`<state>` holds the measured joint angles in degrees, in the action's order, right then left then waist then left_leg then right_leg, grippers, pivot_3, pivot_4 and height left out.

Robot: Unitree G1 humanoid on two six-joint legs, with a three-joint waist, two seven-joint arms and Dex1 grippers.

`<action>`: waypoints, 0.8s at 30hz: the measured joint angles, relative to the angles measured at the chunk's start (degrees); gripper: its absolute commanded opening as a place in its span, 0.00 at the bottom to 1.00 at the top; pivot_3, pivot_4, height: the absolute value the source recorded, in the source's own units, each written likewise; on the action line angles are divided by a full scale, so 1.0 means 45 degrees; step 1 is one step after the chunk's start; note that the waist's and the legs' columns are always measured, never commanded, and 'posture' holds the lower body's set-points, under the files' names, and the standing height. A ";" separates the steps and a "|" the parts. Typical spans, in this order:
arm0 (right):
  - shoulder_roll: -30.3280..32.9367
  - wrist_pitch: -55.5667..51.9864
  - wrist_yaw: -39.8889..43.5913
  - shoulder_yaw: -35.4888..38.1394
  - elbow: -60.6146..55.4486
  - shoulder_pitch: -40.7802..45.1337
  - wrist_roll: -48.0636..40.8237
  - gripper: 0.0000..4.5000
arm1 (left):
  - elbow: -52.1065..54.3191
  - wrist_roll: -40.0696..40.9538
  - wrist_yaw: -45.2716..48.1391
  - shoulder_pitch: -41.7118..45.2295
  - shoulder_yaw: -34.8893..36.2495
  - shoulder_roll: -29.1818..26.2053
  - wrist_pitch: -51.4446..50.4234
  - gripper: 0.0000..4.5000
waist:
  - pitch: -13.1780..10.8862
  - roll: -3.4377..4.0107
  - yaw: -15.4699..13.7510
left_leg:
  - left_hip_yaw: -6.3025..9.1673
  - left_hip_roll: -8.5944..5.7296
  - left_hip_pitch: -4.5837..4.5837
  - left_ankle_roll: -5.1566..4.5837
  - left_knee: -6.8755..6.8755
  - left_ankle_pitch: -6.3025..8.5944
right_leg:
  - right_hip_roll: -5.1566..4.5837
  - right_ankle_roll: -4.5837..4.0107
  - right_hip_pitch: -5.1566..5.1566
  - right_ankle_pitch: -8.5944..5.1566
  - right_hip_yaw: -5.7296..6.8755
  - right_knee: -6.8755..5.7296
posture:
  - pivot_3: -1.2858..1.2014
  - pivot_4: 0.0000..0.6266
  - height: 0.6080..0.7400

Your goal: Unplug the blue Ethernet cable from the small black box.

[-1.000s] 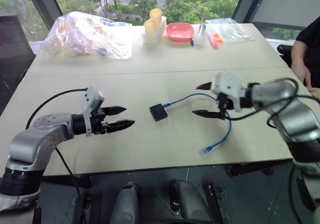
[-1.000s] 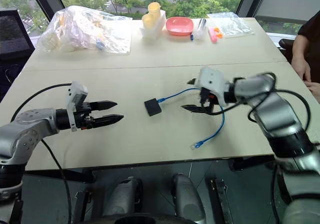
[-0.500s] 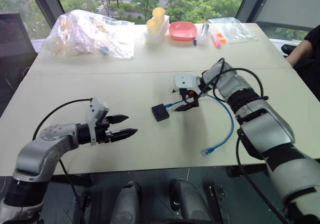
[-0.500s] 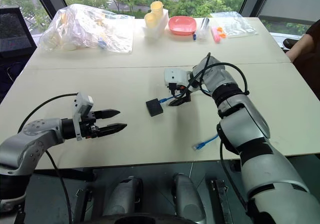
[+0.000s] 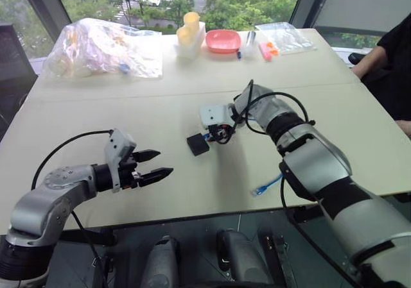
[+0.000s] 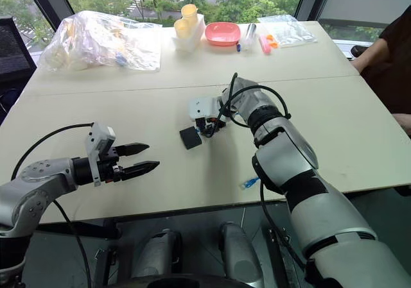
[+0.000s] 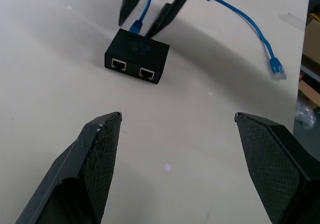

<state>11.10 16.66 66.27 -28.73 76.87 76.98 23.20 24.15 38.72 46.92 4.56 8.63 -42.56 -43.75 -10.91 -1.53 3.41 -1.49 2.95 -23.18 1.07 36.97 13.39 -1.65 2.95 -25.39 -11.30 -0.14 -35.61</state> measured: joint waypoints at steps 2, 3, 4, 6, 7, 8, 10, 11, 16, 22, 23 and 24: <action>-0.0004 0.0047 -0.0238 0.0013 -0.0001 -0.0002 0.0137 0.05 | 0.0047 -0.0004 -0.0057 0.0000 0.0010 -0.0036 0.0008 0.85 | 0.0000 0.0000 0.0005 | 0.0000 0.0000 0.0001 0.0001 0.0003 0.0000 | -0.0002 0.0000 0.0002 0.0000 -0.0001 -0.0005 | 0.52 0.24 1.00; 0.0045 0.0179 -0.0679 0.0017 0.0000 -0.0008 0.0259 0.05 | 0.0021 -0.0020 -0.0066 0.0018 0.0012 -0.0057 0.0049 0.85 | -0.0001 0.0002 0.0004 | 0.0000 -0.0001 -0.0003 0.0002 0.0004 -0.0001 | -0.0002 -0.0001 -0.0002 0.0000 -0.0003 -0.0005 | 0.52 0.24 1.00; 0.0094 0.0244 -0.0913 0.0019 0.0000 -0.0007 0.0313 0.05 | -0.0003 -0.0039 -0.0070 0.0040 0.0016 -0.0068 0.0067 0.85 | -0.0001 0.0003 0.0003 | 0.0000 -0.0002 -0.0008 0.0003 0.0005 -0.0002 | -0.0003 -0.0001 -0.0006 0.0000 -0.0005 -0.0005 | 0.52 0.24 1.00; 0.0355 0.0439 -0.1711 0.0040 0.0000 -0.0005 0.0495 0.05 | -0.0258 -0.0099 -0.0065 0.0120 0.0059 -0.0137 0.0093 0.85 | -0.0004 0.0006 -0.0046 | 0.0000 -0.0004 -0.0019 0.0004 0.0005 -0.0002 | -0.0004 -0.0001 -0.0011 -0.0001 -0.0006 -0.0001 | 0.52 0.24 1.00; 0.0528 0.0645 -0.2116 0.0123 -0.0013 -0.0002 0.0532 0.05 | -0.0555 -0.0088 -0.0055 0.0291 0.0138 -0.0123 0.0093 0.85 | -0.0006 0.0008 -0.0074 | -0.0001 -0.0004 -0.0025 0.0004 0.0004 -0.0002 | -0.0004 -0.0001 -0.0015 -0.0001 -0.0006 0.0006 | 0.52 0.24 1.00; 0.0870 0.1003 -0.2613 0.0287 -0.0133 -0.0012 0.0519 0.05 | -0.1176 -0.0025 -0.0005 0.0819 0.0232 -0.0057 0.0093 0.85 | -0.0014 0.0012 -0.0165 | 0.0000 -0.0006 -0.0039 0.0005 0.0007 -0.0003 | -0.0004 -0.0001 -0.0027 -0.0001 -0.0006 0.0006 | 0.52 0.24 1.00; 0.1549 0.1761 -0.3601 0.0711 -0.0910 -0.0051 0.0435 0.05 | -0.2514 0.0023 0.0126 0.1980 0.0571 -0.0038 0.0132 0.85 | -0.0025 0.0015 -0.0255 | -0.0003 -0.0009 -0.0061 0.0013 0.0012 -0.0008 | -0.0003 0.0002 -0.0045 -0.0001 -0.0005 0.0007 | 0.52 0.24 1.00; 0.1948 0.2114 -0.4312 0.1006 -0.1646 -0.0066 0.0400 0.05 | -0.3327 0.0014 0.0227 0.2746 0.0724 -0.0050 0.0179 0.85 | -0.0027 0.0016 -0.0264 | -0.0008 -0.0011 -0.0071 0.0015 0.0008 -0.0010 | -0.0003 0.0008 -0.0053 -0.0001 -0.0008 0.0018 | 0.52 0.24 1.00; 0.3676 0.2406 -0.7650 0.1900 -0.7547 -0.2929 0.1055 0.05 | -0.8166 0.0161 0.1939 0.7680 0.0226 0.0825 -0.0170 0.85 | -0.0004 -0.0016 -0.0548 | -0.0009 -0.0020 -0.0066 0.0013 0.0005 -0.0008 | -0.0004 0.0065 -0.0017 -0.0017 -0.0007 0.0037 | 0.52 0.24 1.00; 0.4328 0.0736 -0.7953 0.2175 -1.1808 -0.6158 0.1552 0.05 | -1.2689 -0.0903 0.4808 1.0844 -0.1400 0.1908 0.0413 0.85 | -0.0017 -0.0003 -0.0523 | -0.0027 -0.0025 -0.0078 0.0007 0.0008 -0.0005 | 0.0002 0.0105 -0.0033 -0.0003 -0.0025 0.0038 | 0.52 0.24 1.00; 0.4357 0.0367 -0.8029 0.2355 -1.2350 -0.6354 0.1570 0.05 | -1.3234 -0.1116 0.5291 1.1251 -0.1678 0.2111 0.0580 0.85 | -0.0017 -0.0003 -0.0488 | -0.0026 -0.0024 -0.0072 0.0007 0.0009 -0.0005 | 0.0007 0.0091 -0.0034 -0.0010 -0.0028 0.0034 | 0.52 0.24 1.00; 0.4392 0.0014 -0.8128 0.2580 -1.2880 -0.6556 0.1587 0.05 | -1.3768 -0.1340 0.5743 1.1641 -0.1893 0.2358 0.0779 0.85 | -0.0017 -0.0003 -0.0492 | -0.0025 -0.0024 -0.0069 0.0006 0.0010 -0.0005 | 0.0009 0.0071 -0.0033 -0.0022 -0.0028 0.0027 | 0.52 0.24 1.00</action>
<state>30.86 16.73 29.69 -17.12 18.91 47.48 30.34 -37.80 32.69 72.77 56.95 0.11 -31.95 -40.25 -10.98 -1.55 1.20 -1.60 2.85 -23.48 1.10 37.02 13.37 -1.61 3.26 -25.54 -11.40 -0.26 -35.49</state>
